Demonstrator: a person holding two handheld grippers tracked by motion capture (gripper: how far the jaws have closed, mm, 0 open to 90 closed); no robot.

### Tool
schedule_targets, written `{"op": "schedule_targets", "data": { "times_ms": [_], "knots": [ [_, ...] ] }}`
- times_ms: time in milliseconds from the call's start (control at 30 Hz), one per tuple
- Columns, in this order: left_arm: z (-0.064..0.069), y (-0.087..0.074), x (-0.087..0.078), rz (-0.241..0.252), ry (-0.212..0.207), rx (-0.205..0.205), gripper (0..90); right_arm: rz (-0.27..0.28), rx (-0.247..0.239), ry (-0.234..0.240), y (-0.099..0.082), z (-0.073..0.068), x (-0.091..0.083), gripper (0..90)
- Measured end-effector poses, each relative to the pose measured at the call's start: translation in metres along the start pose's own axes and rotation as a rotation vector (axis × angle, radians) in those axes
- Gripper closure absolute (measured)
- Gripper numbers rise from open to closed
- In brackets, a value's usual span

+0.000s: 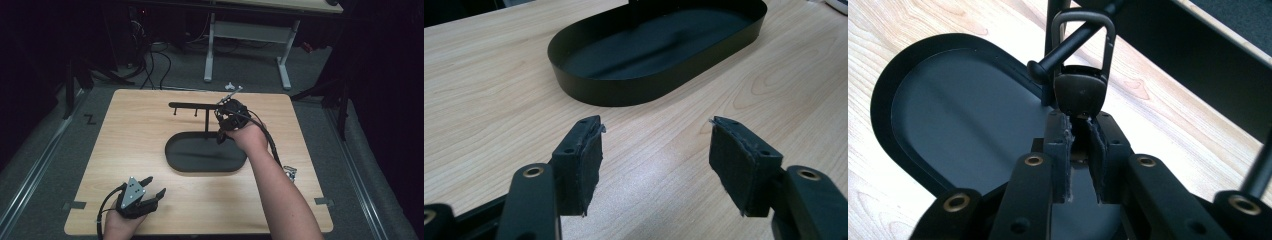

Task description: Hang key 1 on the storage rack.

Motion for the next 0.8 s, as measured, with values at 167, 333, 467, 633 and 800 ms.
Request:
{"op": "schedule_targets", "data": {
  "times_ms": [167,333,467,633,800],
  "knots": [
    [0.000,0.000,0.001,-0.001,-0.001,-0.001,38.5,0.001,0.009,0.013,-0.003,-0.001,0.000,73.0],
    [0.000,0.000,0.002,-0.003,-0.004,0.001,38.4,0.009,0.011,0.015,-0.012,-0.003,-0.007,68.8],
    [0.002,0.000,0.002,-0.007,-0.007,0.002,38.4,0.019,0.027,0.020,-0.023,-0.003,-0.014,65.9],
    [0.003,-0.001,0.003,-0.009,-0.005,0.007,38.4,0.031,0.043,0.028,-0.041,-0.001,-0.021,63.5],
    [0.004,-0.001,0.004,-0.014,-0.008,0.008,38.4,0.041,0.055,0.039,-0.064,0.002,-0.027,59.7]
  ]
}}
Point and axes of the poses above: each handheld gripper's, and its own axes: x roughly forward along the jaws, y roughly out of its top, z roughly to its right, the point moved 2 cm from there along x, roughly forward along the jaws, and after that the axes turned 12 degrees about y, right-handed, at the moved point
